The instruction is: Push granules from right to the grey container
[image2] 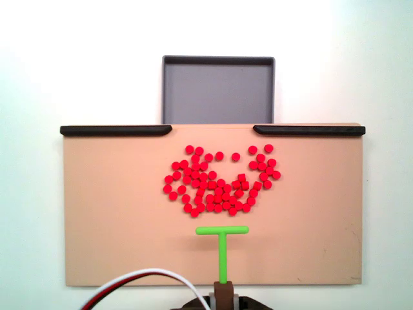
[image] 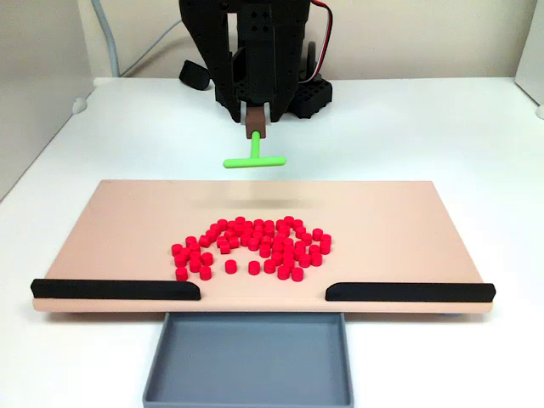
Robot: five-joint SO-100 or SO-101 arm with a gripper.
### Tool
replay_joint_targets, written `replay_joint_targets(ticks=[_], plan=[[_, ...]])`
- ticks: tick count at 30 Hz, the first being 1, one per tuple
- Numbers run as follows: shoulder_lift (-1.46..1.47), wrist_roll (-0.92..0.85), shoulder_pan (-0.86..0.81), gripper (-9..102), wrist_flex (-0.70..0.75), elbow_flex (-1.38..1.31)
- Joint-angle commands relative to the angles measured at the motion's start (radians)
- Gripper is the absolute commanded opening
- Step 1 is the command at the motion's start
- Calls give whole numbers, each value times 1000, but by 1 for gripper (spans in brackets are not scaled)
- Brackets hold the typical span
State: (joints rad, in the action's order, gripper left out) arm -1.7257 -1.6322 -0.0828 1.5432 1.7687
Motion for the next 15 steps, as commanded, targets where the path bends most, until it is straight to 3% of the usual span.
replay_joint_targets(ticks=[1,15], plan=[[-2,-3,-2,0,2,-20],[2,-3,0,0,-5,-20]])
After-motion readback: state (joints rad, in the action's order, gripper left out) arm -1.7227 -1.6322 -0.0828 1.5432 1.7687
